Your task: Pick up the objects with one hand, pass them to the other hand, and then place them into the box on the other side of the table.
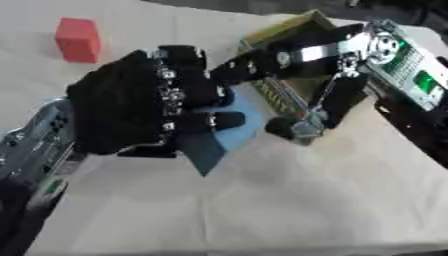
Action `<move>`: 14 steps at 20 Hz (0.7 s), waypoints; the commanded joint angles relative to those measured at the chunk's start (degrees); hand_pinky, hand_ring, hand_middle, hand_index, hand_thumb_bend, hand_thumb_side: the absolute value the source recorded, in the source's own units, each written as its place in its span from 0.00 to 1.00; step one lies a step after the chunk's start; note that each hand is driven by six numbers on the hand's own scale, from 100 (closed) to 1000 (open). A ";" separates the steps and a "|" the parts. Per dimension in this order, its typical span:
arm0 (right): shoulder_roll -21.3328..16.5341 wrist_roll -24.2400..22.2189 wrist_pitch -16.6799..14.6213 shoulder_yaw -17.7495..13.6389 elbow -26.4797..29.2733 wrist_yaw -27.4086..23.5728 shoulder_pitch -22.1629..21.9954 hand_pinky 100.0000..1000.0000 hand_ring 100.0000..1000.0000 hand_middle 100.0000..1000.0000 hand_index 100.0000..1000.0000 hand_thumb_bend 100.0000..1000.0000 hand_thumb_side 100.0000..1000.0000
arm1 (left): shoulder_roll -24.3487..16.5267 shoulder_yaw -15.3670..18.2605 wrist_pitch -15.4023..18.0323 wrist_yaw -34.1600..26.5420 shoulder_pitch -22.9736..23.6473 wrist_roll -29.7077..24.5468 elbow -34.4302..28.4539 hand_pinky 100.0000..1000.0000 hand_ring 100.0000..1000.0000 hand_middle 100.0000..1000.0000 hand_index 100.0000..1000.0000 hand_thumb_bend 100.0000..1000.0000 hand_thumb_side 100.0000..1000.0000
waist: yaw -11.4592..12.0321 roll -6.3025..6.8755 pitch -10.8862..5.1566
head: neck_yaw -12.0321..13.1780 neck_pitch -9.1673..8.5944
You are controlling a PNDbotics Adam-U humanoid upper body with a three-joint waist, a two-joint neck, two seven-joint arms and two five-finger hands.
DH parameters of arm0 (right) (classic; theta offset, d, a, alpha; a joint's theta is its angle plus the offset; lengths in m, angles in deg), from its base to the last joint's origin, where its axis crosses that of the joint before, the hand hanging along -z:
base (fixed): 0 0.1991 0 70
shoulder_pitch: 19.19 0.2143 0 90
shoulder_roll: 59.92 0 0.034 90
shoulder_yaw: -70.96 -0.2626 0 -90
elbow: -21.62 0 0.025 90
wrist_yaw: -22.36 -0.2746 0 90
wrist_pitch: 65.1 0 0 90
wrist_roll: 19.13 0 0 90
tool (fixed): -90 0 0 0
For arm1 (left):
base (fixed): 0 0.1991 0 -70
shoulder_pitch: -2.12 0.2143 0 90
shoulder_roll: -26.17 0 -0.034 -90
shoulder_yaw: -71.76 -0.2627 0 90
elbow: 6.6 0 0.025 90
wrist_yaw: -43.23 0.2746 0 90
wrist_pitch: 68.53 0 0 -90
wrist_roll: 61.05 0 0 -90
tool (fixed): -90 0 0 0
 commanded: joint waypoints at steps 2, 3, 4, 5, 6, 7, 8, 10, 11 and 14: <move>-0.48 -0.13 1.69 1.62 1.21 -0.26 0.59 1.00 1.00 1.00 1.00 0.00 0.27 | 1.12 0.20 10.06 -0.60 -2.12 10.88 -2.63 0.39 0.35 0.46 0.55 0.39 0.00 | 0.06 -0.49 0.08 | -0.22 -0.83; -0.41 -0.13 2.07 1.83 1.36 -0.44 0.63 1.00 1.00 1.00 1.00 0.00 0.31 | 1.18 0.21 10.06 -0.54 -2.12 10.91 -2.66 0.39 0.34 0.46 0.55 0.39 0.00 | 0.07 -0.49 0.09 | -0.24 -0.82; -0.37 -0.13 2.42 2.03 1.57 -0.57 0.63 1.00 1.00 1.00 1.00 0.00 0.34 | 1.22 0.22 10.06 -0.47 -2.12 10.94 -2.68 0.39 0.35 0.46 0.55 0.40 0.00 | 0.08 -0.50 0.10 | -0.25 -0.83; -0.34 -0.13 2.75 2.21 1.77 -0.66 0.61 1.00 1.00 1.00 1.00 0.00 0.36 | 1.25 0.24 10.06 -0.37 -2.13 10.96 -2.70 0.40 0.35 0.46 0.55 0.40 0.00 | 0.09 -0.51 0.12 | -0.24 -0.84; -0.29 -0.13 3.10 2.41 1.94 -0.72 0.58 1.00 1.00 1.00 1.00 0.00 0.38 | 1.27 0.29 10.06 -0.25 -2.12 11.01 -2.75 0.40 0.35 0.46 0.55 0.40 0.00 | 0.11 -0.51 0.12 | -0.24 -0.86; -0.24 -0.13 3.38 2.62 2.14 -0.76 0.57 1.00 1.00 1.00 1.00 0.00 0.40 | 1.29 0.35 10.06 -0.12 -2.13 11.06 -2.80 0.40 0.35 0.46 0.55 0.40 0.00 | 0.14 -0.52 0.13 | -0.26 -0.89; -0.21 -0.13 3.65 2.81 2.33 -0.80 0.57 1.00 1.00 1.00 1.00 0.00 0.42 | 1.31 0.40 10.06 0.02 -2.12 11.13 -2.85 0.40 0.35 0.46 0.55 0.40 0.00 | 0.15 -0.54 0.14 | -0.28 -0.90; -0.06 -0.13 4.42 3.13 2.54 -0.93 0.62 1.00 1.00 1.00 1.00 0.00 0.46 | 1.38 0.44 10.06 0.29 -2.12 11.32 -2.94 0.40 0.35 0.46 0.55 0.41 0.00 | 0.17 -0.56 0.15 | -0.34 -0.92; 0.06 -0.13 4.93 3.24 2.53 -1.05 0.68 1.00 1.00 1.00 1.00 0.00 0.47 | 1.42 0.43 10.06 0.42 -2.13 11.44 -2.97 0.40 0.35 0.46 0.55 0.41 0.00 | 0.18 -0.57 0.17 | -0.37 -0.92; 0.51 -0.13 6.34 3.26 2.19 -1.21 0.96 1.00 1.00 1.00 1.00 0.00 0.46 | 1.68 0.35 10.06 0.71 -2.21 11.82 -3.01 0.39 0.35 0.46 0.55 0.41 0.00 | 0.21 -0.58 0.25 | -0.41 -0.98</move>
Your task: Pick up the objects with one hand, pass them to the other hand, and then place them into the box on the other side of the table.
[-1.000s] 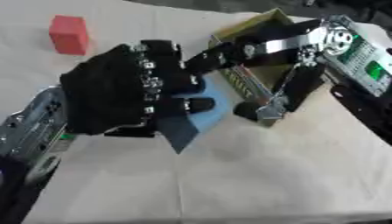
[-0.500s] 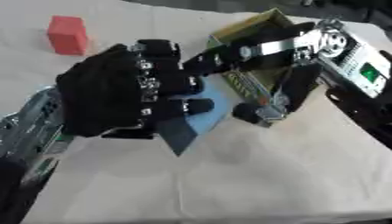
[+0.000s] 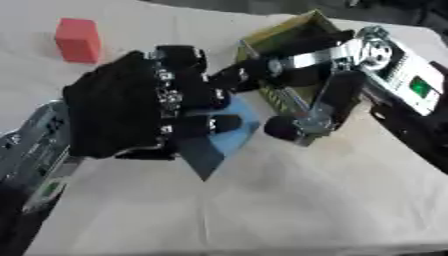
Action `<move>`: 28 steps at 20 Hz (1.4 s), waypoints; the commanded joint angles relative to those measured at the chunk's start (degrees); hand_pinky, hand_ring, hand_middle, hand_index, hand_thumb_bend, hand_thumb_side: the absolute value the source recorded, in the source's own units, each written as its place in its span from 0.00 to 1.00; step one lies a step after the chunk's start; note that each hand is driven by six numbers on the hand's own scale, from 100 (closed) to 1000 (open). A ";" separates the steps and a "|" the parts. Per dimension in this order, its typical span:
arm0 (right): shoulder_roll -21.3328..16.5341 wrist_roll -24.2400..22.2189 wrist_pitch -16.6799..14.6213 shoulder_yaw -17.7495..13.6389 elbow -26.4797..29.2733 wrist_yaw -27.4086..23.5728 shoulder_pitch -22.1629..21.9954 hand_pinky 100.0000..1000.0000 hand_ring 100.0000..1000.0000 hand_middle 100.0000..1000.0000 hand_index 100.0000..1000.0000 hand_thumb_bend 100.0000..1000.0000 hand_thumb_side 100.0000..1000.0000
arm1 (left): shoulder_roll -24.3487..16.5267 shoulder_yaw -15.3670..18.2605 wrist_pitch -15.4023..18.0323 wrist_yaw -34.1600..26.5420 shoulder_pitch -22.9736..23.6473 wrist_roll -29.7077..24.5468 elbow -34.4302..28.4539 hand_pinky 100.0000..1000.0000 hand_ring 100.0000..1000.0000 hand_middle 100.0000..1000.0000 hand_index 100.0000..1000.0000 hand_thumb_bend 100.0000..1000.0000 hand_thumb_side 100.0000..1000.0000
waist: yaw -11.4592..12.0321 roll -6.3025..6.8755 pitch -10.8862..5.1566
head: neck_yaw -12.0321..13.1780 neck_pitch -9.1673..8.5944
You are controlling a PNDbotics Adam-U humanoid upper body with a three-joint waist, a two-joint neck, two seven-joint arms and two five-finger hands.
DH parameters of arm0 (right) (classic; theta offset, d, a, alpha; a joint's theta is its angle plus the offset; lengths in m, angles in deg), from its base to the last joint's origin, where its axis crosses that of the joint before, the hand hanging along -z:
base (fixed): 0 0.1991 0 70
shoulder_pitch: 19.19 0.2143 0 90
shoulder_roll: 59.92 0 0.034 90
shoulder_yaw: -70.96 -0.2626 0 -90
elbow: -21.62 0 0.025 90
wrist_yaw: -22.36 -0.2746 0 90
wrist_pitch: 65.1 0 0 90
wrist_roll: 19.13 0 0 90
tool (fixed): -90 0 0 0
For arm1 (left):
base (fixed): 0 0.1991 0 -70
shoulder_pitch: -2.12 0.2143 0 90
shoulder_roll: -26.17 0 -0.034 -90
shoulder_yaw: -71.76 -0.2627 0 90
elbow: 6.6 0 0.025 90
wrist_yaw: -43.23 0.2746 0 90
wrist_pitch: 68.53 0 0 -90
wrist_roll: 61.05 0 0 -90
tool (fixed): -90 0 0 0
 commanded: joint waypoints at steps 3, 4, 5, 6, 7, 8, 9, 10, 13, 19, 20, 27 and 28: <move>0.73 -0.28 2.16 1.73 0.59 0.38 0.93 1.00 1.00 1.00 1.00 0.00 0.46 | 2.02 0.17 10.38 0.08 -2.27 11.84 -2.48 0.39 0.35 0.46 0.54 0.41 0.00 | 0.00 -0.60 0.16 | -0.29 -0.73; 0.82 -0.28 2.28 1.82 0.47 0.48 0.97 1.00 1.00 1.00 1.00 0.00 0.45 | 2.08 0.13 10.38 0.05 -2.31 11.97 -2.50 0.39 0.35 0.46 0.54 0.41 0.00 | 0.02 -0.61 0.18 | -0.30 -0.74; 0.90 -0.28 2.36 1.91 0.34 0.57 0.99 1.00 1.00 1.00 1.00 0.00 0.44 | 2.12 0.08 10.38 -0.06 -2.33 12.19 -2.55 0.38 0.34 0.46 0.54 0.42 0.00 | 0.04 -0.60 0.20 | -0.31 -0.77; 0.98 -0.28 2.39 1.99 0.23 0.60 1.00 1.00 1.00 1.00 1.00 0.00 0.42 | 2.14 0.04 10.38 -0.23 -2.36 12.49 -2.61 0.38 0.34 0.46 0.54 0.42 0.00 | 0.05 -0.59 0.21 | -0.31 -0.81; 1.04 -0.28 2.31 2.08 0.24 0.57 1.03 1.00 1.00 1.00 1.00 0.00 0.41 | 2.15 0.01 10.38 -0.43 -2.37 12.79 -2.66 0.37 0.34 0.46 0.54 0.42 0.00 | 0.06 -0.59 0.21 | -0.32 -0.83; 1.05 -0.28 2.09 2.15 0.37 0.53 1.05 1.00 1.00 1.00 1.00 0.00 0.38 | 2.17 0.00 10.38 -0.64 -2.38 13.09 -2.69 0.37 0.34 0.46 0.54 0.42 0.00 | 0.07 -0.60 0.21 | -0.32 -0.86; 1.05 -0.28 1.78 2.16 0.54 0.53 1.08 1.00 1.00 1.00 1.00 0.00 0.34 | 2.18 0.02 10.38 -0.86 -2.37 13.38 -2.70 0.37 0.34 0.46 0.54 0.42 0.00 | 0.07 -0.60 0.21 | -0.31 -0.89; 1.03 -0.28 1.48 2.18 0.66 0.56 1.09 1.00 1.00 1.00 1.00 0.00 0.34 | 2.20 0.06 10.38 -1.07 -2.37 13.69 -2.74 0.36 0.34 0.45 0.54 0.42 0.00 | 0.08 -0.61 0.21 | -0.32 -0.92; 1.04 -0.28 0.92 2.31 0.75 0.63 1.18 1.00 1.00 1.00 1.00 0.00 0.30 | 2.28 0.18 10.38 -1.83 -2.37 14.82 -2.86 0.34 0.33 0.45 0.54 0.42 0.00 | 0.15 -0.62 0.21 | -0.38 -0.95; 1.27 -0.28 2.66 2.47 -0.52 -0.25 1.16 1.00 1.00 1.00 1.00 0.00 0.22 | 2.27 0.13 10.38 -2.78 -2.40 16.31 -3.05 0.33 0.33 0.45 0.54 0.42 0.00 | 0.39 -0.56 0.21 | -0.40 -0.98; 1.24 -0.28 2.93 2.49 -0.67 -0.30 1.14 1.00 1.00 1.00 1.00 0.00 0.23 | 2.27 0.12 10.38 -2.92 -2.44 16.42 -3.07 0.33 0.33 0.45 0.54 0.42 0.00 | 0.46 -0.54 0.20 | -0.42 -0.97; 1.83 -0.28 6.06 3.94 -1.10 -2.18 1.67 1.00 1.00 1.00 1.00 0.00 0.43 | 2.72 0.27 10.38 -3.64 -2.67 16.87 -3.23 0.32 0.33 0.45 0.53 0.43 0.00 | 0.78 -0.55 0.19 | -0.67 -1.10; 1.93 -0.28 6.74 4.10 -0.89 -2.71 1.73 1.00 1.00 1.00 1.00 0.00 0.43 | 2.75 0.25 10.38 -3.65 -2.69 16.89 -3.24 0.32 0.33 0.45 0.53 0.43 0.00 | 0.79 -0.55 0.19 | -0.66 -1.12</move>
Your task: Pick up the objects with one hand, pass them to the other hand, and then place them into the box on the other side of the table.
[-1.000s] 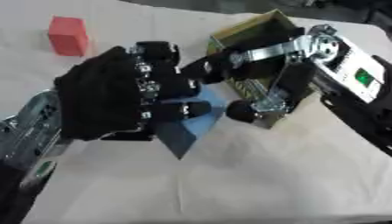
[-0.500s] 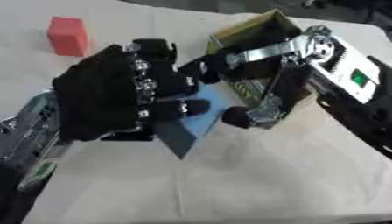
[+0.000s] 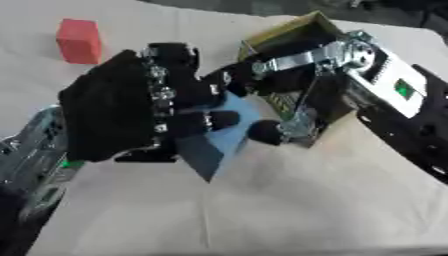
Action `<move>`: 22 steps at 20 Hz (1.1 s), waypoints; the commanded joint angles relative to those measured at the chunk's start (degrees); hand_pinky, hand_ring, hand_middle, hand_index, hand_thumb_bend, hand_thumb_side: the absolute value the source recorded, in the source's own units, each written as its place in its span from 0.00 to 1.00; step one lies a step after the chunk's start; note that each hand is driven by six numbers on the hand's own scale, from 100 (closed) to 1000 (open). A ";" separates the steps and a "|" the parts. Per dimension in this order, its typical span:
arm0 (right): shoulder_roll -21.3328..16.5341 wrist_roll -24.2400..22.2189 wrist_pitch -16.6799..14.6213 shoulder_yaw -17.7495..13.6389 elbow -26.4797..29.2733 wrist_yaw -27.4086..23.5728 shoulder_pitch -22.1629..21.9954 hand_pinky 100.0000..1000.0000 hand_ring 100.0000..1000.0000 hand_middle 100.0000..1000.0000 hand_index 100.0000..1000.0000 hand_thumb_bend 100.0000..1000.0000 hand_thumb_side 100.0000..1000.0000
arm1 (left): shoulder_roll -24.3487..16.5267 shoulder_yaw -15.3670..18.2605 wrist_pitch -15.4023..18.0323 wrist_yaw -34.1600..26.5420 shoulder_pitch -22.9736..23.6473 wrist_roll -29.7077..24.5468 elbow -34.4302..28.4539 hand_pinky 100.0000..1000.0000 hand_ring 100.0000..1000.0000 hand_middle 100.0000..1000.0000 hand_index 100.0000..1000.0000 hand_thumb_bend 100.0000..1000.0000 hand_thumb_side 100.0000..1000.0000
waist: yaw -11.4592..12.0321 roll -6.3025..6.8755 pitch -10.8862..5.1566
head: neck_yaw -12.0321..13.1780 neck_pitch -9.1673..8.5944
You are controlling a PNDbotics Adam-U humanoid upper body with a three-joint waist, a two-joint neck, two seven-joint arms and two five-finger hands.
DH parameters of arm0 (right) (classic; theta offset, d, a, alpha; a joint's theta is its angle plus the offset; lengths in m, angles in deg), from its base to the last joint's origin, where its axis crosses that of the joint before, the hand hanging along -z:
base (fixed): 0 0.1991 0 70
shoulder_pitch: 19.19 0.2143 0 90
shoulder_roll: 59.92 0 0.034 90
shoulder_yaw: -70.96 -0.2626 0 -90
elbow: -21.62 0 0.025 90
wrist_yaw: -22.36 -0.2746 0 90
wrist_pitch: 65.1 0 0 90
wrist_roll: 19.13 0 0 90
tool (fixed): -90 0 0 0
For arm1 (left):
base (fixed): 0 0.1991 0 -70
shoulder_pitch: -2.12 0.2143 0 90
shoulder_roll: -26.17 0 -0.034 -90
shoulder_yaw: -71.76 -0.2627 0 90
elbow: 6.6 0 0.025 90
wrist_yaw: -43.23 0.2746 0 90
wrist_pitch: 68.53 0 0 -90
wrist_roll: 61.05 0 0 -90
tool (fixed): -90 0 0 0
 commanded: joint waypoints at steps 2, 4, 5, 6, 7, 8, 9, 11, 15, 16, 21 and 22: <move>-0.15 -0.39 3.13 2.66 0.53 -1.49 0.24 1.00 1.00 1.00 1.00 0.00 0.45 | 2.50 0.60 13.06 -1.10 -2.71 14.27 -2.89 0.32 0.33 0.45 0.53 0.43 0.00 | 0.04 -0.57 -0.01 | -0.16 -0.93; -0.07 -0.39 4.73 3.03 1.27 -2.84 0.33 1.00 1.00 1.00 1.00 0.00 0.46 | 2.60 0.54 13.06 -1.15 -2.75 14.35 -2.84 0.33 0.33 0.45 0.54 0.43 0.00 | 0.05 -0.59 -0.06 | -0.15 -1.00; -0.05 -0.39 5.55 3.17 1.71 -3.62 0.38 1.00 1.00 1.00 1.00 0.00 0.46 | 2.64 0.51 13.06 -1.17 -2.78 14.39 -2.81 0.33 0.33 0.45 0.54 0.43 0.00 | 0.05 -0.60 -0.09 | -0.13 -1.03; -0.05 -0.39 6.42 3.24 2.15 -4.37 0.44 1.00 1.00 1.00 1.00 0.00 0.46 | 2.67 0.49 13.06 -1.16 -2.80 14.43 -2.80 0.33 0.33 0.45 0.54 0.44 0.00 | 0.05 -0.60 -0.12 | -0.13 -1.07; -0.07 -0.39 7.18 3.24 2.57 -5.05 0.52 1.00 1.00 1.00 1.00 0.00 0.46 | 2.67 0.48 13.06 -1.11 -2.84 14.47 -2.81 0.33 0.33 0.45 0.54 0.44 0.00 | 0.05 -0.60 -0.15 | -0.12 -1.10; -0.10 -0.39 7.80 3.20 2.98 -5.64 0.57 1.00 1.00 1.00 1.00 0.00 0.46 | 2.67 0.50 13.06 -1.05 -2.86 14.51 -2.82 0.33 0.33 0.45 0.54 0.44 0.00 | 0.04 -0.58 -0.17 | -0.11 -1.14; -0.12 -0.39 8.27 3.19 3.36 -6.14 0.63 1.00 1.00 1.00 1.00 0.00 0.46 | 2.69 0.51 13.06 -0.99 -2.89 14.55 -2.82 0.33 0.33 0.45 0.54 0.44 0.00 | 0.03 -0.57 -0.19 | -0.11 -1.16; -0.11 -0.39 8.53 3.26 3.67 -6.78 0.87 1.00 1.00 1.00 1.00 0.00 0.45 | 2.74 0.56 13.06 -0.82 -2.93 14.63 -2.85 0.33 0.33 0.45 0.54 0.44 0.00 | -0.04 -0.55 -0.24 | -0.04 -1.18; -0.28 -0.39 8.34 3.31 3.76 -6.13 0.81 1.00 1.00 1.00 1.00 0.00 0.35 | 2.74 0.73 13.06 -0.29 -2.88 14.88 -3.10 0.32 0.34 0.45 0.54 0.45 0.00 | -0.11 -0.53 -0.26 | 0.02 -1.17; -0.34 -0.39 8.55 3.25 3.76 -5.88 0.71 1.00 1.00 1.00 1.00 0.00 0.27 | 2.70 0.72 13.06 -0.17 -2.91 14.96 -3.13 0.32 0.34 0.45 0.54 0.46 0.00 | -0.13 -0.52 -0.27 | 0.04 -1.16; -0.45 -0.39 11.27 3.17 3.19 -4.70 0.15 1.00 1.00 1.00 1.00 0.00 0.18 | 2.46 0.64 13.06 0.38 -2.87 15.43 -3.18 0.32 0.34 0.45 0.54 0.46 0.00 | -0.15 -0.50 -0.22 | -0.04 -1.26; -0.44 -0.39 11.80 3.25 3.21 -4.60 0.10 1.00 1.00 1.00 1.00 0.00 0.17 | 2.42 0.61 13.06 0.47 -2.85 15.48 -3.17 0.32 0.34 0.45 0.54 0.46 0.00 | -0.13 -0.49 -0.20 | -0.06 -1.25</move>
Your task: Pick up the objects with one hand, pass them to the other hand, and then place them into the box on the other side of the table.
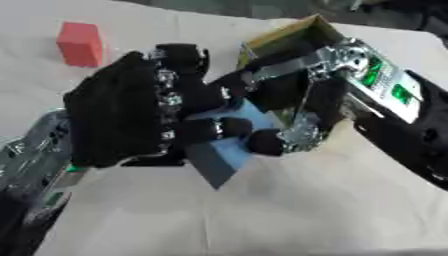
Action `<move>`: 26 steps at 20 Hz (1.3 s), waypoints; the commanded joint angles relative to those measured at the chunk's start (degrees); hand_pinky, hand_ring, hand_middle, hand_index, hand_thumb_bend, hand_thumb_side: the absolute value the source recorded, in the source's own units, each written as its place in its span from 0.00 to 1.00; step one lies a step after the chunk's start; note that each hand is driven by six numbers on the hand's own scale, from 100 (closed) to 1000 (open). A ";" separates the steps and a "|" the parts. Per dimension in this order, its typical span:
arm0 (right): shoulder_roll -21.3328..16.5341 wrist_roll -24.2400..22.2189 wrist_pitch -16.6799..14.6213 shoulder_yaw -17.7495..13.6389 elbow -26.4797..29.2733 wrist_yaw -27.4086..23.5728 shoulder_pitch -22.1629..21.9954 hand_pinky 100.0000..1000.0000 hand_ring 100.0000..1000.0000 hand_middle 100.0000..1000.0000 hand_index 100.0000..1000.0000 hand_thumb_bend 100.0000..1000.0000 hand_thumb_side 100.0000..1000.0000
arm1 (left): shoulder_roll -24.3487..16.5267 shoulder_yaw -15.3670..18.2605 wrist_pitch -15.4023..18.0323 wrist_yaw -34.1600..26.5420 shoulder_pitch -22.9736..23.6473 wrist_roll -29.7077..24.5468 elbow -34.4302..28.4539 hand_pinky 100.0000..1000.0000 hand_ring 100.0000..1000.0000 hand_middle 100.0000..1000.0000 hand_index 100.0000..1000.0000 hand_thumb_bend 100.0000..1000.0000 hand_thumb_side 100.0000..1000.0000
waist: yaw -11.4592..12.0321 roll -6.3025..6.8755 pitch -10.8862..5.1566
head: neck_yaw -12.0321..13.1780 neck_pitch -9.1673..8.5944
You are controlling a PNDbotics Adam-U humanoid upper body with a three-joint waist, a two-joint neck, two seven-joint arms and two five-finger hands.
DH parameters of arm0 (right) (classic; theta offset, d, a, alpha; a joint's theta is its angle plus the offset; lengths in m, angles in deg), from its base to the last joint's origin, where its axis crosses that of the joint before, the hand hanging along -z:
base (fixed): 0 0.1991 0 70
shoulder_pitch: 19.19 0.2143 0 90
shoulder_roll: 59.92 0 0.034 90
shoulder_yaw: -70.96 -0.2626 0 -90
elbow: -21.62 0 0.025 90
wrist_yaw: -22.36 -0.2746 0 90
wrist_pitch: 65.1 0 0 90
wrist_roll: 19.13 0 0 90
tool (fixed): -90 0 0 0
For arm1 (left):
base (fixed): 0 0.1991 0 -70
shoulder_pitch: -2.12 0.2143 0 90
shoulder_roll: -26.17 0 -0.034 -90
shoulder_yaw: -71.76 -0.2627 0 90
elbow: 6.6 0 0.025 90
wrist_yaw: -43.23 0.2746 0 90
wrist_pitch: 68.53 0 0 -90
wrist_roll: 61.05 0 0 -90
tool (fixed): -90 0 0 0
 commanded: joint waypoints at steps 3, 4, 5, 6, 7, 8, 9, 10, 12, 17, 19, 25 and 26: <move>-0.73 -0.21 2.00 2.10 1.08 2.32 -0.44 1.00 1.00 1.00 1.00 0.00 0.16 | 1.55 1.07 13.43 0.04 -2.34 15.24 -1.94 0.32 0.34 0.45 0.54 0.47 0.00 | -0.02 -0.50 -0.12 | -0.15 -0.75; -0.80 -0.21 1.72 2.34 1.14 2.75 -0.39 1.00 1.00 1.00 1.00 0.00 0.16 | 1.53 1.12 13.43 0.24 -2.28 15.32 -2.00 0.32 0.34 0.45 0.54 0.47 0.00 | 0.01 -0.52 -0.10 | -0.17 -0.74; -0.85 -0.21 1.27 2.64 1.17 3.25 -0.36 1.00 1.00 1.00 1.00 0.00 0.16 | 1.54 1.19 13.43 0.39 -2.21 15.43 -2.02 0.32 0.34 0.45 0.54 0.47 0.00 | 0.03 -0.53 -0.08 | -0.20 -0.75; -0.87 -0.21 0.80 2.97 1.18 3.70 -0.37 1.00 1.00 1.00 1.00 0.00 0.16 | 1.56 1.24 13.43 0.54 -2.16 15.53 -2.01 0.32 0.34 0.45 0.54 0.48 0.00 | 0.06 -0.55 -0.07 | -0.23 -0.76; -0.88 -0.21 0.36 3.24 1.19 4.07 -0.39 1.00 1.00 1.00 1.00 0.00 0.16 | 1.59 1.28 13.43 0.67 -2.11 15.63 -1.98 0.32 0.34 0.45 0.54 0.47 0.00 | 0.08 -0.56 -0.06 | -0.25 -0.76; -0.88 -0.21 -0.08 3.36 1.19 4.37 -0.38 1.00 1.00 0.98 1.00 0.00 0.16 | 1.61 1.32 13.43 0.76 -2.06 15.72 -1.96 0.32 0.34 0.45 0.54 0.47 0.00 | 0.10 -0.56 -0.05 | -0.26 -0.76; -0.86 -0.21 -0.63 3.35 1.19 4.63 -0.37 1.00 0.97 0.94 0.99 0.00 0.16 | 1.62 1.35 13.43 0.86 -2.03 15.81 -1.92 0.32 0.34 0.45 0.54 0.48 0.00 | 0.11 -0.57 -0.06 | -0.27 -0.75; -0.87 -0.21 -1.15 3.22 1.19 4.92 -0.37 1.00 0.91 0.89 0.94 0.00 0.16 | 1.61 1.38 13.43 0.98 -2.01 15.87 -1.90 0.32 0.34 0.45 0.54 0.47 0.00 | 0.10 -0.57 -0.07 | -0.27 -0.76; -0.89 -0.21 -2.16 2.79 1.19 5.44 -0.43 1.00 0.84 0.82 0.87 0.00 0.15 | 1.58 1.41 13.43 1.27 -2.02 16.02 -1.88 0.32 0.35 0.45 0.54 0.47 0.00 | 0.09 -0.56 -0.09 | -0.28 -0.79; -1.18 -0.21 -4.68 1.53 0.95 6.55 -0.90 0.94 0.69 0.64 0.70 0.00 0.14 | 1.46 1.57 13.43 2.96 -2.09 15.96 -1.67 0.37 0.41 0.52 0.57 0.72 0.00 | 0.03 -0.50 -0.15 | -0.35 -0.73; -1.28 -0.21 -5.36 1.15 0.43 6.86 -1.09 0.91 0.65 0.60 0.67 0.00 0.13 | 1.53 1.67 13.43 4.04 -2.08 16.08 -1.55 0.37 0.47 0.57 0.60 0.82 0.00 | -0.10 -0.45 -0.24 | -0.36 -0.64; -1.14 -0.21 -4.66 -0.05 -1.88 6.84 -1.13 0.86 0.58 0.52 0.61 0.00 0.14 | 1.54 1.59 13.43 6.34 -1.96 17.70 -1.19 0.39 0.55 0.66 0.66 1.00 0.00 | -0.64 -0.15 -0.22 | -0.52 -0.04; -1.09 -0.21 -4.29 -0.17 -2.14 6.73 -1.14 0.86 0.57 0.50 0.59 0.00 0.14 | 1.51 1.51 13.43 6.62 -1.93 17.99 -1.17 0.39 0.57 0.68 0.69 1.00 0.00 | -0.72 -0.11 -0.23 | -0.75 0.08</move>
